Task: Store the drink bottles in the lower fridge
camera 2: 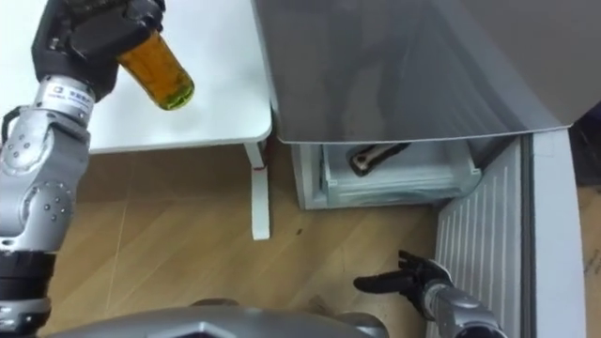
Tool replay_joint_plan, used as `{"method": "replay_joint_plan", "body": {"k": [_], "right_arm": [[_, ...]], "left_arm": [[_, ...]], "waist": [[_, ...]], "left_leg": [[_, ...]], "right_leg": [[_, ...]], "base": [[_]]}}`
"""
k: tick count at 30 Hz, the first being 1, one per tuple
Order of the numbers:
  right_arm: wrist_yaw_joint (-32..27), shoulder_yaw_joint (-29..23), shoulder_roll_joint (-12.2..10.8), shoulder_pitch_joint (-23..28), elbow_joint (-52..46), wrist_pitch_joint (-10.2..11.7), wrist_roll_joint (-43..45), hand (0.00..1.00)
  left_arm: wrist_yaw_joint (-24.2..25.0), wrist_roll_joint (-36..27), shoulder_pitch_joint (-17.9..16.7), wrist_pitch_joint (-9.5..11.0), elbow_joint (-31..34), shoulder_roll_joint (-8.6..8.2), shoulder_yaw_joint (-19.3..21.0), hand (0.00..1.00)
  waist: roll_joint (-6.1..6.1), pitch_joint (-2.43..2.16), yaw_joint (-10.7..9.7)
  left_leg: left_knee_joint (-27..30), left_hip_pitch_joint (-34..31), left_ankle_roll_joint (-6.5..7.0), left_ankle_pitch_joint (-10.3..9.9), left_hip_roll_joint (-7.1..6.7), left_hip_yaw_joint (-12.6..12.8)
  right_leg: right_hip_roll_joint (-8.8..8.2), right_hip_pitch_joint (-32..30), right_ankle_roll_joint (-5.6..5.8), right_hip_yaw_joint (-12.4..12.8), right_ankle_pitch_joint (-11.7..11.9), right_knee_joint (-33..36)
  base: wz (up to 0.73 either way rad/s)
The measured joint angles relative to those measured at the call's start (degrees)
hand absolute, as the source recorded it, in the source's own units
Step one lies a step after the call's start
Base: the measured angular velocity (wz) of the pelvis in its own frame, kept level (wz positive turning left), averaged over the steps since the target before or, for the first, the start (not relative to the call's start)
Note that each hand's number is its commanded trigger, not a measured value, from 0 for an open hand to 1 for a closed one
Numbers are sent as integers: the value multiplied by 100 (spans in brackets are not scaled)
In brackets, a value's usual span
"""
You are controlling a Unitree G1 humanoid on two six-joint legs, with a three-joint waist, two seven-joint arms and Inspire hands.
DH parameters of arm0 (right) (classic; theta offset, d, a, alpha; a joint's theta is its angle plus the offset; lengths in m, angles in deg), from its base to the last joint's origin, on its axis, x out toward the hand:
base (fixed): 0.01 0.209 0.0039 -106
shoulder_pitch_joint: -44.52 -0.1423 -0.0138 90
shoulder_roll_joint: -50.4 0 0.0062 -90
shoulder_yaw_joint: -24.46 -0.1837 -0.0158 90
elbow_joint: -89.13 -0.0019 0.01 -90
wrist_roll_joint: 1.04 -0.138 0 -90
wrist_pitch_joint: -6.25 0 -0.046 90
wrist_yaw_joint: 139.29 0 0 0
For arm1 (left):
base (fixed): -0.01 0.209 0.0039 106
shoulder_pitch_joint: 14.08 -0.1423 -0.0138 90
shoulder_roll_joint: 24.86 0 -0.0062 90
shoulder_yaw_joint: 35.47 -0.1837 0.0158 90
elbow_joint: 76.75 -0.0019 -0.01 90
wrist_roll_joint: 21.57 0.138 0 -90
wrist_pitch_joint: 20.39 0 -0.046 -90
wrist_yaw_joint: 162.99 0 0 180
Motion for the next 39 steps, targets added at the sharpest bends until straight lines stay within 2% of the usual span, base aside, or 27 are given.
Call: {"method": "replay_joint_plan", "body": {"k": [3,6,11,13,20,26,29,34,39], "right_arm": [[21,80,-22,-39,22,-9,-23,0],[35,172,-40,-88,7,-10,19,0],[88,189,-64,-173,-264,-3,130,0],[164,260,-69,-181,-545,-5,140,0],[460,295,-125,-216,-1450,-1,244,0],[836,785,-140,-226,-2073,11,240,0],[1049,926,-145,-217,-2462,9,245,0],[1462,953,-198,-184,-3057,10,263,0],[1864,980,-212,-135,-3439,38,412,0]], "left_arm": [[102,-406,-223,-2,4,-134,-135,100],[192,-601,-444,-18,3,-173,-438,100],[368,-602,-902,-50,-35,-297,-841,100],[389,-602,-963,-110,-83,-298,-984,100],[520,-558,-1016,-109,-169,-303,-996,100],[751,-251,-1022,-108,-495,-269,-1334,100],[805,-106,-1020,-108,-663,-302,-1428,100],[925,417,-1015,-105,-752,-323,-1425,100],[958,890,-988,-100,-752,-383,-1428,100]], "waist": [[-26,-7,-1],[-34,-8,2],[-39,-5,-19],[-49,3,-19],[-52,5,-8],[-51,12,-8],[-20,35,-47],[-88,101,-157],[-94,101,-149]], "left_leg": [[25,-60,0,0,-4,-19],[20,-58,0,0,-13,-22],[-6,-10,0,0,-8,36],[-1,-27,0,0,-4,43],[15,-51,0,0,16,64],[2,-71,-1,-2,18,98],[45,-179,-2,-4,26,86],[89,-227,-2,-18,43,90],[141,-271,-5,-37,73,102]], "right_leg": [[1,-40,1,-19,-1,12],[-1,-41,-1,-16,0,12],[-9,-42,-2,35,1,18],[-8,-62,-1,47,0,22],[5,-88,-1,72,0,37],[5,-134,-5,123,2,62],[6,-217,-9,129,5,139],[18,-259,-17,137,9,155],[35,-349,-32,147,19,218]], "base": [[2],[0],[-5],[-2],[-1],[-3],[0],[0],[0]]}}
